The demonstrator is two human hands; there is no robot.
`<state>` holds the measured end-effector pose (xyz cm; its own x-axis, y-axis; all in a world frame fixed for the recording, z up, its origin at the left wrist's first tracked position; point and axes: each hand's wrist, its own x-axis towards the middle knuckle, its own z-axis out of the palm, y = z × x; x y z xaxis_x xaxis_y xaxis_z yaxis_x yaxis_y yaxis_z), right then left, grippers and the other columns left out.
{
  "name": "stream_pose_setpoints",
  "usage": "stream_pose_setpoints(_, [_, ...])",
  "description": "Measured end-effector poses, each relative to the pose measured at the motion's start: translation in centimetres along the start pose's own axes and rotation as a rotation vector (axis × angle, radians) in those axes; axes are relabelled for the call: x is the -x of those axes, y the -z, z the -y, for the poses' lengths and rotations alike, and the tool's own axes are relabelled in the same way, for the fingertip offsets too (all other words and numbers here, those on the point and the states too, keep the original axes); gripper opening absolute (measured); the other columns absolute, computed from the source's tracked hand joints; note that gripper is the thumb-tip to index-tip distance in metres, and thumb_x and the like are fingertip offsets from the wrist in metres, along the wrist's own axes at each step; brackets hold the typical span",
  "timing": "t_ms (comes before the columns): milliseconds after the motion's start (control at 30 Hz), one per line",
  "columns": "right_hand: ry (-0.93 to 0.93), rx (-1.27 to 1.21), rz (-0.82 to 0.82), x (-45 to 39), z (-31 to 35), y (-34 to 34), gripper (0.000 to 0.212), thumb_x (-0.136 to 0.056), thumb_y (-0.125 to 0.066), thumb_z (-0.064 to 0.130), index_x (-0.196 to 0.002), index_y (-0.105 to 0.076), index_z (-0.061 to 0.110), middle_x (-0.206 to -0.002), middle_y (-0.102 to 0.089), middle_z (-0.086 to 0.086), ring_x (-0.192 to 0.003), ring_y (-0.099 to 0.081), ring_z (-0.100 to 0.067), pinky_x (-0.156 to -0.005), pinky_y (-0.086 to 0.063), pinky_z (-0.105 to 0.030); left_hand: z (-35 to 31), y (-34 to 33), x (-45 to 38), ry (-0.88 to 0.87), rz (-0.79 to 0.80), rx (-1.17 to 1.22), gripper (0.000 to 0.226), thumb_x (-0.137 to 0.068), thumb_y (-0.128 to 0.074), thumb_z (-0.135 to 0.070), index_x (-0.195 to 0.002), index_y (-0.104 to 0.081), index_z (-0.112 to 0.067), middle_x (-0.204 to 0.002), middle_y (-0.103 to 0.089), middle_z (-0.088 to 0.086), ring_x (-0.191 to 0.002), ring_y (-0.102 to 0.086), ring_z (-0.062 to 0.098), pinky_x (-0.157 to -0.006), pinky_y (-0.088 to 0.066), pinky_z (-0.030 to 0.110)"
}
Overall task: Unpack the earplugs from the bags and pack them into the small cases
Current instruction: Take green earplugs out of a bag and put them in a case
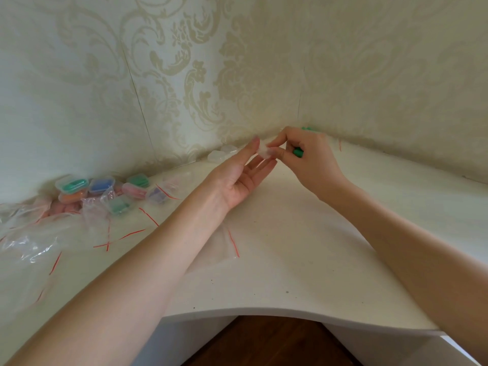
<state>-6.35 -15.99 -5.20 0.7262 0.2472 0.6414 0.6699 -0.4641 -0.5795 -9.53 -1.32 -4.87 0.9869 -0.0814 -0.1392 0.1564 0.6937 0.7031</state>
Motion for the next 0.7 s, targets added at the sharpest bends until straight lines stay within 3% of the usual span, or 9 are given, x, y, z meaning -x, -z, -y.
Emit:
stream_pose_setpoints(100, [0.040, 0.069, -0.017, 0.1, 0.1, -0.1, 0.007, -0.091, -0.062, 0.028, -0.091, -0.065, 0.022, -0.052, -0.036, 0.008, -0.051, -0.035, -0.008, -0.058, -0.035, -0.033, -0.2, 0.1, -0.1, -0.018, -0.007, -0.014, 0.037, -0.080, -0.070, -0.016, -0.110, -0.057, 0.002, -0.086, -0.070, 0.018, -0.094, -0.068, 0.024, -0.082, -0.056, 0.034])
stream_pose_setpoints(167, [0.039, 0.064, 0.017, 0.3, 0.3, -0.2, 0.017, -0.093, -0.058, 0.032, -0.105, -0.065, 0.023, -0.053, -0.036, 0.008, -0.051, -0.037, -0.008, -0.072, -0.037, -0.035, 0.2, 0.0, 0.0, 0.001, 0.001, -0.022, 0.032, -0.079, -0.070, -0.017, -0.103, -0.058, 0.001, -0.096, -0.068, 0.019, -0.093, -0.068, 0.024, -0.082, -0.056, 0.033])
stream_pose_setpoints(233, [0.030, 0.063, 0.068, 0.5, 0.5, -0.1, 0.026, -0.093, -0.057, 0.035, -0.114, -0.065, 0.023, -0.053, -0.034, 0.007, -0.052, -0.037, -0.008, -0.086, -0.030, -0.036, 0.4, 0.1, -0.1, 0.019, -0.009, -0.008, 0.028, -0.081, -0.069, -0.018, -0.100, -0.059, 0.001, -0.101, -0.067, 0.021, -0.089, -0.069, 0.024, -0.080, -0.057, 0.032])
stream_pose_setpoints(300, [0.039, 0.078, 0.102, 0.5, 0.6, 0.0, 0.029, -0.092, -0.058, 0.035, -0.118, -0.065, 0.023, -0.054, -0.033, 0.005, -0.054, -0.038, -0.013, -0.089, -0.024, -0.042, 0.3, 0.2, -0.1, 0.012, -0.019, 0.005, 0.030, -0.083, -0.069, -0.019, -0.101, -0.059, 0.003, -0.101, -0.067, 0.022, -0.084, -0.070, 0.024, -0.078, -0.057, 0.031])
stream_pose_setpoints(467, [0.064, 0.104, 0.114, 0.3, 0.2, -0.1, 0.028, -0.094, -0.056, 0.034, -0.118, -0.066, 0.023, -0.051, -0.034, 0.004, -0.052, -0.036, -0.014, -0.080, -0.030, -0.043, 0.1, 0.3, -0.3, -0.002, -0.028, -0.087, 0.024, -0.085, -0.067, -0.019, -0.097, -0.062, 0.002, -0.078, -0.070, 0.016, -0.072, -0.071, 0.019, -0.072, -0.059, 0.027])
stream_pose_setpoints(600, [0.070, 0.119, 0.138, 0.4, -0.1, -0.3, 0.029, -0.096, -0.054, 0.028, -0.122, -0.064, 0.024, -0.051, -0.041, 0.005, -0.050, -0.037, -0.010, -0.072, -0.041, -0.037, -0.2, 0.5, -0.7, -0.013, -0.028, -0.148, 0.016, -0.085, -0.066, -0.016, -0.087, -0.063, -0.001, -0.075, -0.071, 0.013, -0.074, -0.070, 0.019, -0.073, -0.058, 0.027])
stream_pose_setpoints(700, [0.018, 0.099, 0.072, 0.1, -0.1, 0.0, 0.026, -0.098, -0.049, 0.023, -0.115, -0.068, 0.022, -0.048, -0.048, 0.015, -0.049, -0.040, -0.005, -0.065, -0.038, -0.037, -0.1, 0.7, -1.0, -0.042, -0.017, -0.262, 0.012, -0.086, -0.065, -0.014, -0.083, -0.062, -0.002, -0.075, -0.068, 0.013, -0.071, -0.071, 0.018, -0.071, -0.059, 0.026])
